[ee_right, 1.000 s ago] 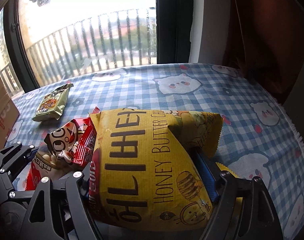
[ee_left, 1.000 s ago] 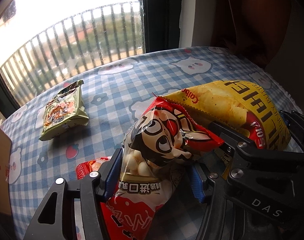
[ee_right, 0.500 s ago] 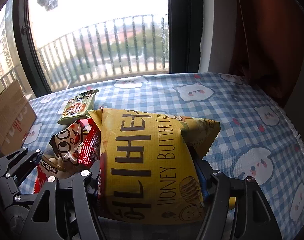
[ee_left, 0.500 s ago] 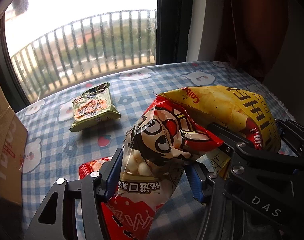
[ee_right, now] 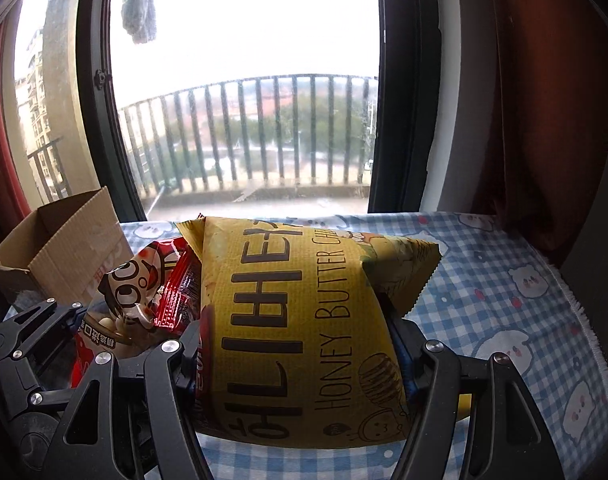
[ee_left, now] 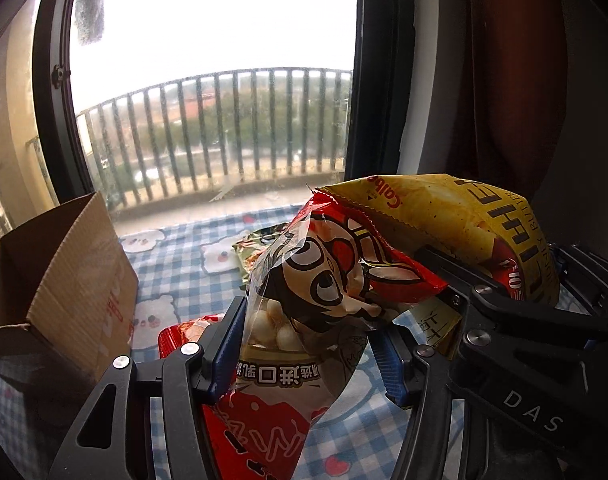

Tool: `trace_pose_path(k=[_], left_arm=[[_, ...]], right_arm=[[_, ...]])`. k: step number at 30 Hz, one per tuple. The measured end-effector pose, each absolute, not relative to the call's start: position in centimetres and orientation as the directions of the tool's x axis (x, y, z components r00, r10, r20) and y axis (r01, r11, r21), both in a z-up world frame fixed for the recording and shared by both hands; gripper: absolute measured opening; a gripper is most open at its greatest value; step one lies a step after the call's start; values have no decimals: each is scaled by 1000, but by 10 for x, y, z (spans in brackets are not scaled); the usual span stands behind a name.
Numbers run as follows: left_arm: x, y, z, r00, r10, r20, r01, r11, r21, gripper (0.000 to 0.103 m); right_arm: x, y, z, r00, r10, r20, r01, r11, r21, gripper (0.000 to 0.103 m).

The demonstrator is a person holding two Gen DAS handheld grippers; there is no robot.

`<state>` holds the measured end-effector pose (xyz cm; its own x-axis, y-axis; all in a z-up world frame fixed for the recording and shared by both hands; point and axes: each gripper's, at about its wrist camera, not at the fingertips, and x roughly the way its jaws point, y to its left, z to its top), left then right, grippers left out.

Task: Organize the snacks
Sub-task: 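Carry the cartoon-face bag and yellow bag over the cardboard box with both tools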

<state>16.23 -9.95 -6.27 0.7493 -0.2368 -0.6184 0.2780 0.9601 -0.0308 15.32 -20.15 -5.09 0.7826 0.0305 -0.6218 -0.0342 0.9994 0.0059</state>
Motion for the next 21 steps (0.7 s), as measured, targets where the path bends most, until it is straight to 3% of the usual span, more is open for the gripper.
trace_pose_path(k=[9, 21], left_arm=[[142, -35, -17, 823, -197, -533, 212, 977, -33, 60], [152, 47, 1, 867, -118, -484, 108, 993, -49, 60]], right_arm=[[145, -146, -3, 837, 86, -540, -104, 995, -3, 71], [167, -64, 20, 852, 170, -495, -203, 979, -14, 72]])
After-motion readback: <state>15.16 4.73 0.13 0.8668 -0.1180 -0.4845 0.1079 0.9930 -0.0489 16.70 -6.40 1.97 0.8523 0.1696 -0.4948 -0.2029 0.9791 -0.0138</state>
